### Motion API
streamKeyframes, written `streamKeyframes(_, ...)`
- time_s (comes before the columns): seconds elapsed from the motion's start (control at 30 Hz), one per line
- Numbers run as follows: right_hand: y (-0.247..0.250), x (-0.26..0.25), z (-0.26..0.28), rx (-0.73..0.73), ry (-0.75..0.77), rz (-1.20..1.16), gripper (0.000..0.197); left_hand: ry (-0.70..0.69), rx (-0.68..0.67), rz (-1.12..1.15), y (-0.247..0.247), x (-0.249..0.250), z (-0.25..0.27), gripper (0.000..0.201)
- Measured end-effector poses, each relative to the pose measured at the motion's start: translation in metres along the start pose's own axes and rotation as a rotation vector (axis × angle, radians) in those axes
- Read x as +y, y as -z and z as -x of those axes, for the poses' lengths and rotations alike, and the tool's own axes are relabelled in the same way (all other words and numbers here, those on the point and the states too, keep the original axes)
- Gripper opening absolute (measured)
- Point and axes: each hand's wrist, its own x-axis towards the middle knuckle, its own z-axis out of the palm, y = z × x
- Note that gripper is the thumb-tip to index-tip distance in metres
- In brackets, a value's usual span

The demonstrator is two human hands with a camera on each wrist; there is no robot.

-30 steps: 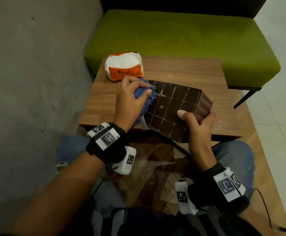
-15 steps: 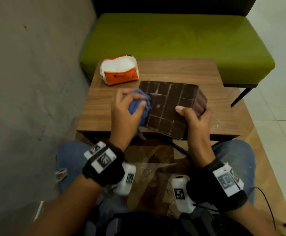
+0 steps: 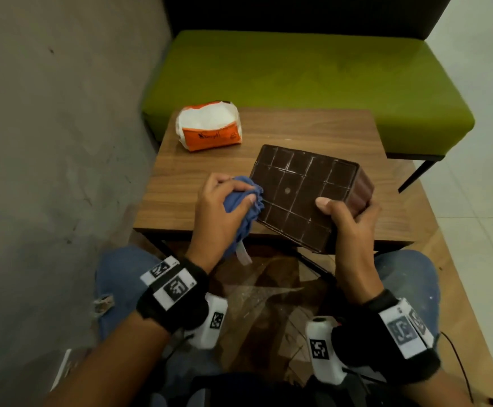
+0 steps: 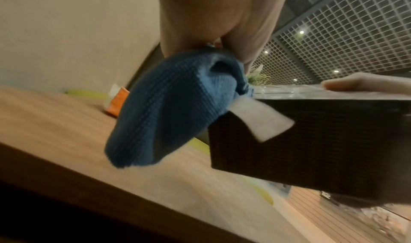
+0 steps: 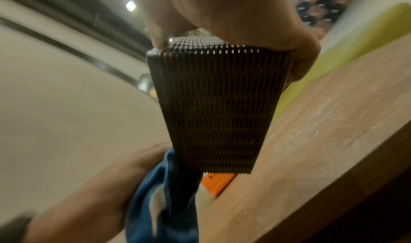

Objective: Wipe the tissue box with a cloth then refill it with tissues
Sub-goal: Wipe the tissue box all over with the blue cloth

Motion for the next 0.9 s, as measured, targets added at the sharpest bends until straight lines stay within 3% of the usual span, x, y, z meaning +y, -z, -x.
streamKeyframes(0.17, -0.006, 0.009, 0.015, -0.053, 0.013, 0.057, 0.079, 0.036, 0.153, 0.02, 0.007, 0.003, -0.04, 0.008)
streamKeyframes(0.37, -0.007, 0.01, 0.003, -0.012, 0.02, 0.065, 0.083, -0.122, -0.036, 0.024, -0.006, 0.031, -0.012, 0.013)
streamKeyframes(0.53, -0.005, 0.018, 0.007, -0.031, 0.009, 0.083, 0.071, -0.016, 0.094, 0.012, 0.002, 0.015, -0.03, 0.011)
streamKeyframes(0.7, -0.005, 0.02, 0.006, -0.026, 0.003, 0.111, 0.066, -0.161, -0.045, -0.084, -0.004, 0.025, -0.002, 0.014)
streamKeyframes(0.83, -0.008, 0.029, 0.01, -0.023, 0.016, 0.137, 0.07, -0.047, 0.084, -0.087, 0.002, 0.011, -0.023, 0.012)
streamKeyframes(0.9, -0.01, 0.027, 0.01, -0.014, 0.012, 0.149, 0.069, -0.074, 0.095, -0.067, -0.004, 0.021, -0.017, 0.011)
